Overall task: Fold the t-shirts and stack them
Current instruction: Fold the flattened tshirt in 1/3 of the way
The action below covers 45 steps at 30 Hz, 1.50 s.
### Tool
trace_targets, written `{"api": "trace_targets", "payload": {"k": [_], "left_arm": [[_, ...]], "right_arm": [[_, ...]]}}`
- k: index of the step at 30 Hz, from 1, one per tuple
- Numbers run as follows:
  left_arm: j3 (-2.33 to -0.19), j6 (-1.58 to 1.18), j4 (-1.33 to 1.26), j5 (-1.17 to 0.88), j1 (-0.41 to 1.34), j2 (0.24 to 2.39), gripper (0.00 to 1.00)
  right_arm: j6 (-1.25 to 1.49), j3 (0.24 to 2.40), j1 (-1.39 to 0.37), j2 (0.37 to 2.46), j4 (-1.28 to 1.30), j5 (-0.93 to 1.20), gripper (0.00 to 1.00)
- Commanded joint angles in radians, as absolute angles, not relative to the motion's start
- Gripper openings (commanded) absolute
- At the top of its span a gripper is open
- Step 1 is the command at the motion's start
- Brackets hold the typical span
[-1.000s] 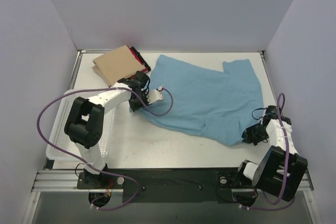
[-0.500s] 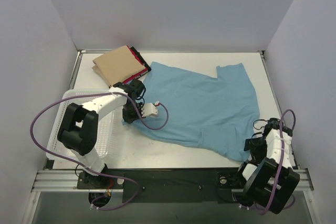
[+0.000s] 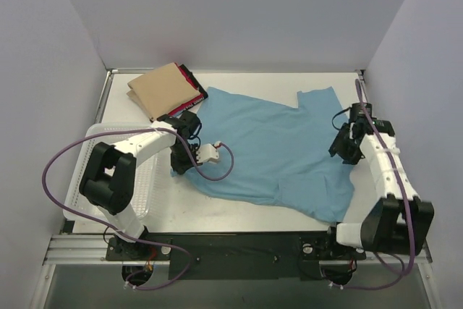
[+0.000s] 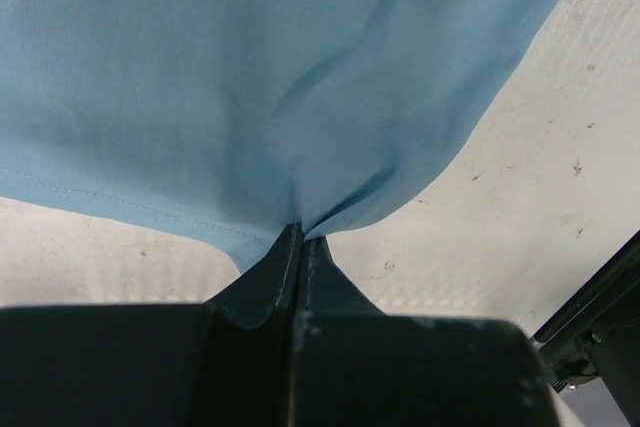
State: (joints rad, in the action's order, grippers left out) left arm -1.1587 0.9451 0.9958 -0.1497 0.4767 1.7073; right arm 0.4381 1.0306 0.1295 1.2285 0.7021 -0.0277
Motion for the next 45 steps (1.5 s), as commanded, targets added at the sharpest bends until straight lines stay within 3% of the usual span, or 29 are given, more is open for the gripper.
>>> {"api": "trace_targets", "payload": {"k": [1,6,20,23,26,36,45], "left_arm": [[-1.19,0.917,0.982,-0.157,0.486,1.701,0.0],[-1.195,0.907,0.962,-0.149,0.492,1.698,0.0],[-1.204,0.877,0.957,-0.133,0.497,1.684,0.0],[-1.206,0.879,0.966,-0.127,0.497,1.681,0.0],[-1.21,0.879,0.974,-0.117,0.497,1.68,0.0],[-1.221,0.888,0.969,-0.106,0.497,1.681,0.0],[-1.223,0.89,0.963,-0.101,0.499,1.678,0.0]], "right_arm": [[0.278,1.02,0.104,1.406,0.772,0.083,0.38],[0.271,1.026,0.095,1.584,0.718,0.208,0.48],[0.307,0.943,0.097,1.726,0.604,0.216,0.46],[0.316,0.948,0.097,1.711,0.606,0.195,0.32],[0.316,0.943,0.098,1.677,0.63,0.146,0.27],[0.337,0.965,0.068,1.625,0.655,0.172,0.35],[0.365,0.956,0.061,1.592,0.615,0.215,0.35]]}}
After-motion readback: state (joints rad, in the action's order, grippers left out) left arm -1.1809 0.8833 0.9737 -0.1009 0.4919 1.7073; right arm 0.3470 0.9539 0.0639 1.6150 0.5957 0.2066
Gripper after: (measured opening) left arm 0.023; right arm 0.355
